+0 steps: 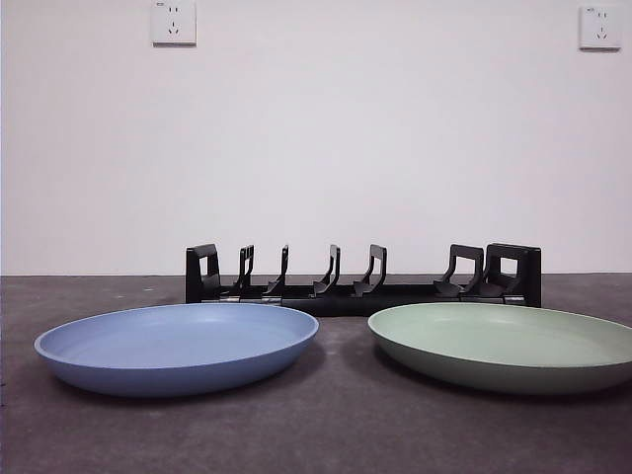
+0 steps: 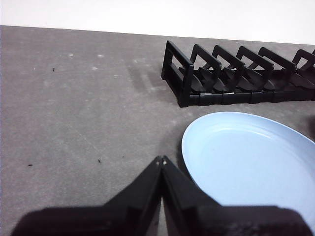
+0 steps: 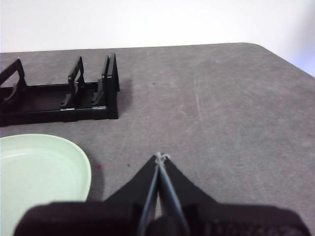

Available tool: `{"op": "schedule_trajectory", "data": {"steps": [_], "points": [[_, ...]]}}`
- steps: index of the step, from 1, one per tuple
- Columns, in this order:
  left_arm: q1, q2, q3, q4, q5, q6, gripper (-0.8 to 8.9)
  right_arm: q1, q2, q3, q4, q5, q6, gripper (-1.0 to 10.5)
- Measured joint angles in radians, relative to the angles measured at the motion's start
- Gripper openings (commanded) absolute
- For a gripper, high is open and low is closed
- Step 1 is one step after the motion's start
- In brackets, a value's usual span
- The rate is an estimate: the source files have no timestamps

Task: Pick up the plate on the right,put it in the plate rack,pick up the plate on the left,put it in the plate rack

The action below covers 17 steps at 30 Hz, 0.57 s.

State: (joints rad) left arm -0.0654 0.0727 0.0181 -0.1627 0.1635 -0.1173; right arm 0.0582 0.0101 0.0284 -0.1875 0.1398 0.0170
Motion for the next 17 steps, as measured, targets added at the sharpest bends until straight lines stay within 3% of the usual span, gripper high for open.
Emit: {"op": "schedule_trajectory", "data": {"steps": [11, 17], "points": [[0.0, 0.001, 0.024, -0.023, 0.051, -0.03, -0.06, 0.0, 0.001, 0.012, 0.022, -0.067, 0.192, -0.1], [0.0, 0.02, 0.155, -0.074, 0.122, -0.068, -0.06, 0.0, 0.051, 0.146, 0.017, -0.136, 0.272, -0.1]]}}
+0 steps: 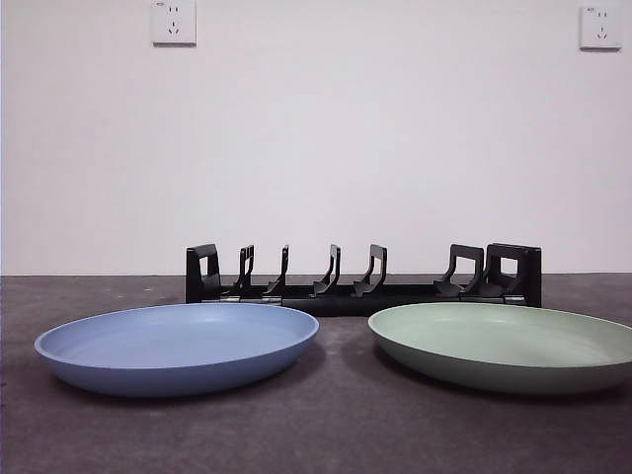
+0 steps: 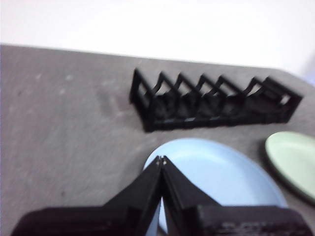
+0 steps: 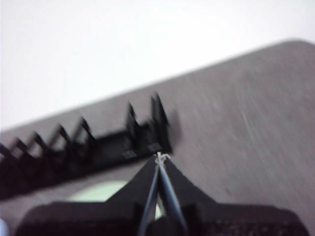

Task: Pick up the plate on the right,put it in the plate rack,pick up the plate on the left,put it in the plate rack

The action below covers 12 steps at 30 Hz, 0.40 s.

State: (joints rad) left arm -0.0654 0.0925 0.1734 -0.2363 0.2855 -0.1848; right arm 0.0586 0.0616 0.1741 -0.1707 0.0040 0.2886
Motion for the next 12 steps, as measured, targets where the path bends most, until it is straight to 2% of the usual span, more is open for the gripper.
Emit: {"op": "schedule_trajectory", "data": {"steps": [6, 12], "points": [[0.0, 0.07, 0.162, -0.144, 0.079, -0.01, -0.06, 0.0, 0.14, 0.225, -0.129, -0.096, 0.006, -0.1], [0.0, 0.182, 0.351, -0.292, 0.169, 0.017, -0.06, 0.0, 0.33, 0.493, -0.385, -0.193, -0.088, -0.1]]}}
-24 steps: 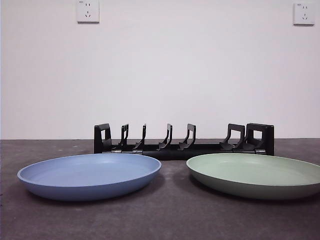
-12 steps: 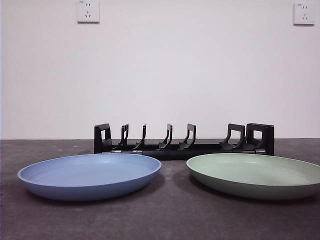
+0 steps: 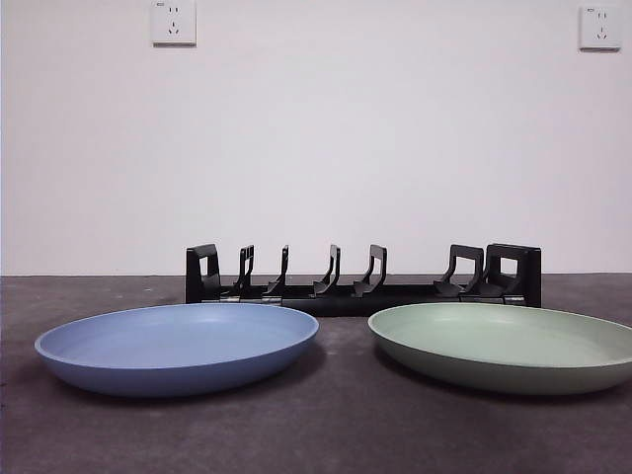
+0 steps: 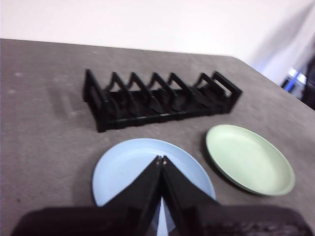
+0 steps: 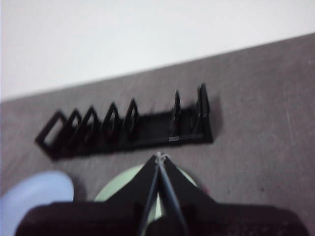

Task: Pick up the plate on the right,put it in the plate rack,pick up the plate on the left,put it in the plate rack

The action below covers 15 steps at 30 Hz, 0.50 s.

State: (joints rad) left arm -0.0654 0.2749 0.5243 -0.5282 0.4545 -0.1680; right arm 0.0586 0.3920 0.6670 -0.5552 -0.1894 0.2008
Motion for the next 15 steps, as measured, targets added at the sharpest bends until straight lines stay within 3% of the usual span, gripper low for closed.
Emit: {"op": "schedule_trajectory", "data": {"steps": [7, 15], "points": [[0.0, 0.156, 0.203, -0.207, 0.089, 0.105, -0.06, 0.0, 0.2, 0.255, -0.321, -0.028, -0.124, -0.1], [0.0, 0.304, 0.344, -0.377, 0.103, 0.235, -0.06, 0.0, 0.346, 0.357, -0.535, -0.049, -0.23, -0.1]]}}
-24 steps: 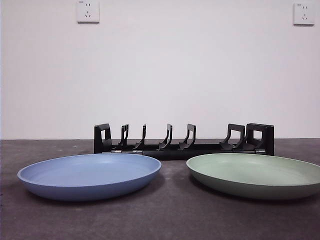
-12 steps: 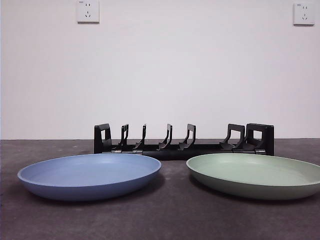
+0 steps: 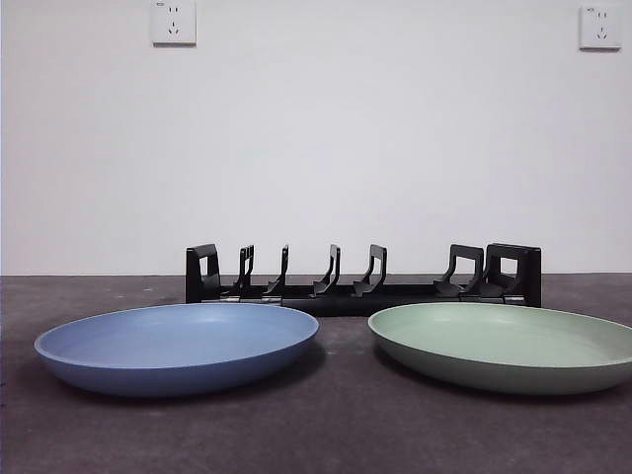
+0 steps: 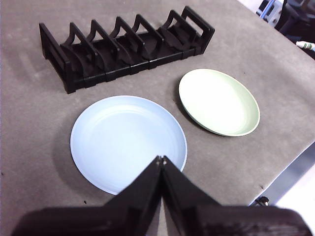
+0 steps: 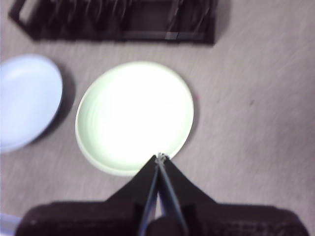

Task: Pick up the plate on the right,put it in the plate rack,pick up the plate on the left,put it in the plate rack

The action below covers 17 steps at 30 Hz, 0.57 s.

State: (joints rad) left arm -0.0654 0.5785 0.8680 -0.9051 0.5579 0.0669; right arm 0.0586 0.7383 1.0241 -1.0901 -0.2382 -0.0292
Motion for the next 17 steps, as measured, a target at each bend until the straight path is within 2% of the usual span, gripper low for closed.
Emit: {"op": "schedule_trajectory", "data": {"steps": [3, 4, 5, 6, 7, 8, 9, 17], "points": [[0.0, 0.028, 0.006, 0.0, 0.004, 0.009, 0.06, 0.0, 0.022, 0.008, -0.014, -0.002, -0.016, 0.0], [0.0, 0.032, 0.008, 0.0, 0.013, 0.011, 0.47, 0.0, 0.028, 0.008, -0.013, -0.002, -0.017, 0.1], [0.0, 0.036, 0.009, 0.001, 0.03, 0.011, 1.89, 0.0, 0.037, 0.008, -0.013, -0.002, -0.017, 0.9], [-0.003, 0.04, 0.009, 0.001, 0.04, 0.011, 3.53, 0.0, 0.045, 0.008, -0.013, -0.003, -0.019, 2.0], [-0.009, 0.047, 0.009, 0.002, 0.048, 0.012, 5.56, 0.0, 0.056, 0.008, -0.013, -0.006, -0.02, 3.6], [-0.016, 0.053, 0.01, 0.003, 0.051, 0.012, 6.23, 0.0, 0.067, 0.008, -0.013, -0.01, -0.02, 4.7], [-0.026, 0.063, 0.013, 0.005, 0.066, 0.017, 6.29, 0.0, 0.081, 0.008, -0.013, -0.018, -0.02, 5.4], [-0.081, 0.121, 0.015, 0.056, 0.13, 0.058, 6.28, 0.0, 0.228, 0.008, 0.018, -0.032, -0.017, 5.4]]}}
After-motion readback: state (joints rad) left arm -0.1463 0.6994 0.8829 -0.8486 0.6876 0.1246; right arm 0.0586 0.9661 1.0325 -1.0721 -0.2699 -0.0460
